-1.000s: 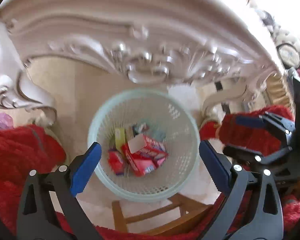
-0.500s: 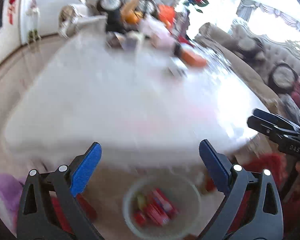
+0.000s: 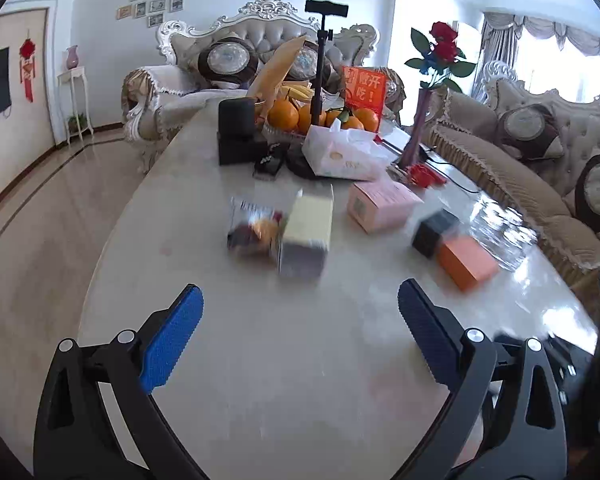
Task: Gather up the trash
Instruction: 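Move both tools back over the table toward the cream box and white charger, then grasp the cream box with the left tool while the right tool grasps the white PISEN charger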
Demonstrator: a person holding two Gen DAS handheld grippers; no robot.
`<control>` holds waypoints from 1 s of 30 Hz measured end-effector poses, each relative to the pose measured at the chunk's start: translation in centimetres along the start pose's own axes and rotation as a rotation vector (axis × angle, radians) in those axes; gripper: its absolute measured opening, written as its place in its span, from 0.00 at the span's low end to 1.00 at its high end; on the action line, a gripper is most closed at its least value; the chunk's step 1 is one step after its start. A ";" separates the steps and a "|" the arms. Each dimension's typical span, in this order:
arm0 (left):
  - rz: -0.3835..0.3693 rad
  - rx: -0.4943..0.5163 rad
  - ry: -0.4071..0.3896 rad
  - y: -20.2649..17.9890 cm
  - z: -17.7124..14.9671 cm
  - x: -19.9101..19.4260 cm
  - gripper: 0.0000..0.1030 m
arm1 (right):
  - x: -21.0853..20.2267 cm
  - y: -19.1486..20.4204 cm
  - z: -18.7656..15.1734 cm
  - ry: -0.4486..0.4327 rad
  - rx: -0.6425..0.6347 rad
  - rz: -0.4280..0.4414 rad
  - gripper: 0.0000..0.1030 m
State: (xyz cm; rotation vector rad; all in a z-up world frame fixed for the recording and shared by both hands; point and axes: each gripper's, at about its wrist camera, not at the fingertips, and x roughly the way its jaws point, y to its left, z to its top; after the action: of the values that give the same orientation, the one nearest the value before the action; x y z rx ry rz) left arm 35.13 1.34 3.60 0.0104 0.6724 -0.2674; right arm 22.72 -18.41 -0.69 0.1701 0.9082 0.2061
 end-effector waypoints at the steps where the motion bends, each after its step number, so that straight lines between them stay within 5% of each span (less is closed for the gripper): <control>1: 0.001 0.014 0.007 -0.1 0.7 1.2 0.92 | 0.1 0.3 -0.1 0.000 -0.006 -0.005 0.72; 12: -0.039 0.044 0.142 -0.7 4.2 13.4 0.92 | 1.9 0.4 1.1 0.032 -0.031 -0.002 0.72; 15: 0.018 0.121 0.121 -1.7 4.4 14.2 0.92 | 2.3 0.3 1.4 0.044 -0.029 -0.007 0.72; 20: 0.006 0.180 0.157 -3.3 4.6 15.8 0.92 | 3.1 0.0 1.8 0.066 -0.019 -0.014 0.72; 26: -0.002 0.154 0.210 -3.4 4.3 17.5 0.92 | 3.8 0.0 1.9 0.094 -0.025 -0.025 0.72; 30: -0.010 0.161 0.240 -3.6 4.0 17.9 0.80 | 4.0 0.2 1.9 0.100 -0.039 -0.037 0.72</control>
State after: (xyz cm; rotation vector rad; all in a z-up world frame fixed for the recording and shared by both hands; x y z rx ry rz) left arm 50.11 -6.86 -4.08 0.1960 0.8880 -0.3331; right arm 26.65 -17.28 -2.54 0.1074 1.0049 0.1991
